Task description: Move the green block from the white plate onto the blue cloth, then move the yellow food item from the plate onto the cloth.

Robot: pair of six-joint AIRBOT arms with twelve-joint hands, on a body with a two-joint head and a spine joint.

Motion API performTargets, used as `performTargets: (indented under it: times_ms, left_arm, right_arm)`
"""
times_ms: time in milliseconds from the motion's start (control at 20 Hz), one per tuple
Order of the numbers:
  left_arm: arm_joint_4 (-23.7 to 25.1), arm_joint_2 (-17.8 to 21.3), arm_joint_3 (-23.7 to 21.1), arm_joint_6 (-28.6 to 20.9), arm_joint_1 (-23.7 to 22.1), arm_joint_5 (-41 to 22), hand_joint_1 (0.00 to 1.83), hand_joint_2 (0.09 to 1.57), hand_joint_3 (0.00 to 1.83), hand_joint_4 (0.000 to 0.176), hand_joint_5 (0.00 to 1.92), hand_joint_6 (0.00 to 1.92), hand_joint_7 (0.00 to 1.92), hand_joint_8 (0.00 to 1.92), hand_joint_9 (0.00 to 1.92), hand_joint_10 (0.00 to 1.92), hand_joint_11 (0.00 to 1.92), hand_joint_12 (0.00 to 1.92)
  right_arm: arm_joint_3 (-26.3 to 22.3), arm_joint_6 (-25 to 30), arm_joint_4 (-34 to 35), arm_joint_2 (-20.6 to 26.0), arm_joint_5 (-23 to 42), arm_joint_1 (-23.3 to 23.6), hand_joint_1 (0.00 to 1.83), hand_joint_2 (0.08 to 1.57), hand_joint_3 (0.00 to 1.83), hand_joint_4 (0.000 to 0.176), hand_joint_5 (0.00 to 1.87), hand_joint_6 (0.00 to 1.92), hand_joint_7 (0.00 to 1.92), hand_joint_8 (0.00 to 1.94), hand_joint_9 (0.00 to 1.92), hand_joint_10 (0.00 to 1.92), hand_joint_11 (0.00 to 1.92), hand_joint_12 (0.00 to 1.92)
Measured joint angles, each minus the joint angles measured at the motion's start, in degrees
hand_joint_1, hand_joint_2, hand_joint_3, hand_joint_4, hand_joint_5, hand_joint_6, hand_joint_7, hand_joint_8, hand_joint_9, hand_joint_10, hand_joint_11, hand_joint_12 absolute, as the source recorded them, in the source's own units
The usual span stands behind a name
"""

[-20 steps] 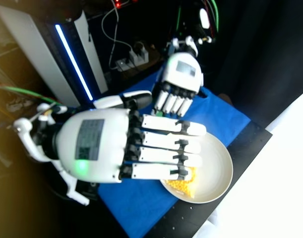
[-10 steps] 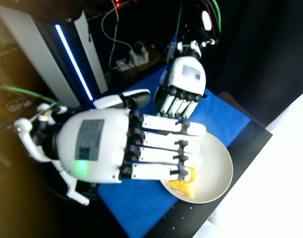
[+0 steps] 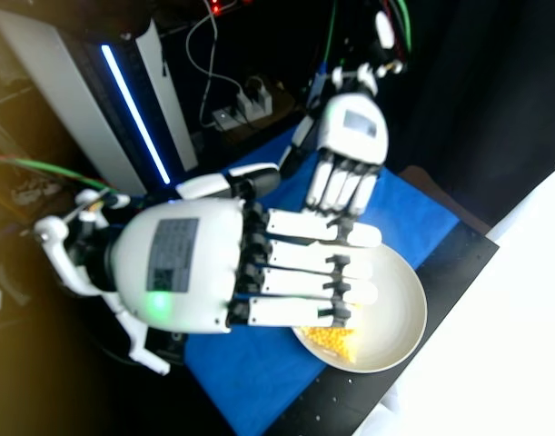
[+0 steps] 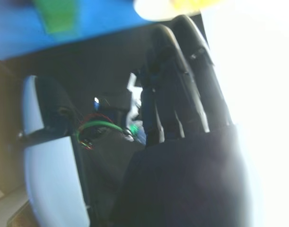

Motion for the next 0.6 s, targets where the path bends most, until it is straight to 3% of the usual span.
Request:
performTargets:
  times_ms: [50,100,150,200,250,300,350,400,450,500,550,600]
  left_arm:
    - [0.02,0.37,-0.13,0.0,-0.52,-0.39,0.75,0.87,0.0,0.048,0.41,0.0,0.54,0.0,0.67,0.0,0.1,1.54]
    - [0.15,0.66,-0.13,-0.04,-1.03,-0.57,0.62,0.87,0.0,0.055,0.37,0.0,0.49,0.0,0.61,0.0,0.02,1.64]
    - [0.0,1.01,-0.13,0.11,-1.64,-0.74,0.6,0.87,0.0,0.036,0.4,0.01,0.51,0.01,0.61,0.01,0.0,1.7]
    - [-1.22,1.4,-0.11,0.66,-2.32,-0.98,0.52,0.89,0.01,0.047,0.34,0.0,0.51,0.01,0.57,0.0,0.0,1.63]
    - [-2.12,1.62,-0.07,1.88,-3.02,-1.16,0.37,0.89,0.0,0.091,0.26,0.0,0.34,0.0,0.43,0.0,0.0,1.41]
    - [-2.89,1.75,-0.04,2.8,-3.45,-1.25,0.32,0.92,0.01,0.09,0.18,0.0,0.26,0.0,0.37,0.01,0.0,1.24]
    - [-3.63,1.84,0.15,4.24,-4.28,-1.09,0.35,0.96,0.0,0.08,0.21,0.0,0.26,0.0,0.28,0.03,0.0,0.91]
    - [-4.52,1.84,0.33,5.25,-4.94,-1.03,0.46,0.97,0.0,0.052,0.24,0.01,0.33,0.02,0.37,0.08,0.0,1.12]
    - [-4.83,1.84,0.57,5.79,-5.7,-0.96,0.53,0.95,0.0,0.036,0.28,0.01,0.37,0.02,0.42,0.1,0.0,1.28]
    - [-5.64,1.84,1.11,6.64,-6.8,-0.59,0.61,0.89,0.0,0.054,0.35,0.01,0.42,0.02,0.49,0.11,0.07,1.32]
    - [-5.64,1.81,1.36,6.86,-7.39,-0.2,0.61,0.86,0.0,0.074,0.37,0.01,0.41,0.01,0.48,0.1,0.08,1.37]
    - [-5.66,1.84,1.38,7.63,-7.82,0.39,0.63,0.86,0.0,0.071,0.37,0.0,0.4,0.0,0.46,0.08,0.01,1.39]
  right_arm:
    - [0.39,0.0,0.02,-0.13,-0.2,0.0,0.36,0.93,0.0,0.006,0.38,0.0,0.57,0.0,0.5,0.0,0.18,0.98]
    - [0.83,0.02,0.0,-0.33,-0.46,0.0,0.44,0.89,0.0,0.028,0.36,0.0,0.57,0.0,0.5,0.0,0.16,1.06]
    - [1.53,0.0,0.11,-0.9,-0.98,0.0,0.47,0.88,0.0,0.021,0.33,0.0,0.57,0.0,0.5,0.0,0.13,1.14]
    - [2.62,-0.02,0.13,-1.84,-1.55,0.0,0.5,0.89,0.0,0.026,0.27,0.0,0.53,0.0,0.48,0.0,0.08,1.18]
    - [3.39,-0.02,-0.07,-2.6,-2.19,0.0,0.54,0.88,0.0,0.023,0.26,0.0,0.52,0.0,0.48,0.0,0.08,1.19]
    - [4.22,-0.02,-0.48,-3.41,-2.71,0.0,0.57,0.88,0.0,0.051,0.29,0.0,0.53,0.0,0.49,0.0,0.08,1.16]
    - [5.88,0.02,-2.05,-4.74,-3.5,0.02,0.58,0.89,0.0,0.045,0.32,0.0,0.53,0.0,0.49,0.0,0.09,1.2]
    - [6.88,0.0,-3.69,-5.57,-4.46,0.2,0.53,0.89,0.0,0.035,0.32,0.0,0.47,0.0,0.48,0.0,0.14,1.14]
    - [7.65,0.0,-5.75,-6.25,-5.95,0.63,0.52,0.88,0.0,0.019,0.31,0.0,0.42,0.0,0.47,0.0,0.17,1.13]
    - [9.03,0.07,-8.13,-7.48,-8.07,1.55,0.53,0.88,0.0,0.009,0.34,0.0,0.44,0.0,0.5,0.01,0.24,1.11]
    - [9.53,0.07,-9.73,-7.76,-9.18,2.12,0.58,0.89,0.0,0.003,0.33,0.0,0.45,0.0,0.54,0.02,0.2,1.19]
    - [10.23,0.13,-12.24,-8.11,-10.62,3.26,0.6,0.89,0.0,0.019,0.35,0.0,0.45,0.0,0.55,0.02,0.14,1.26]
